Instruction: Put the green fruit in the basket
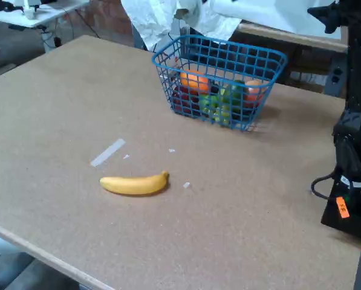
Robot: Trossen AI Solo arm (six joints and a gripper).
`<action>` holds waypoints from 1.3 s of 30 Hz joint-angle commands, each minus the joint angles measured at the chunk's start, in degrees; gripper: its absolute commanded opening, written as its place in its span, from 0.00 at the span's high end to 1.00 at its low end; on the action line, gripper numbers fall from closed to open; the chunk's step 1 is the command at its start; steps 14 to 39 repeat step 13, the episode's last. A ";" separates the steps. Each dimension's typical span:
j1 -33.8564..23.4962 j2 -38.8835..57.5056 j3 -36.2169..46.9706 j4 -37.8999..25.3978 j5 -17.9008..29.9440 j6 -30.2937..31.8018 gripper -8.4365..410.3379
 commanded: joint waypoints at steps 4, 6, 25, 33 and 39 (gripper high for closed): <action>0.02 -6.23 0.02 0.00 0.11 0.33 0.06; 0.02 -7.69 0.02 0.00 0.11 0.35 0.06; 0.02 -11.58 0.02 -0.20 0.11 0.31 0.06; 0.02 -11.58 0.02 -0.20 0.11 0.31 0.06; 0.02 -11.58 0.02 -0.20 0.11 0.31 0.06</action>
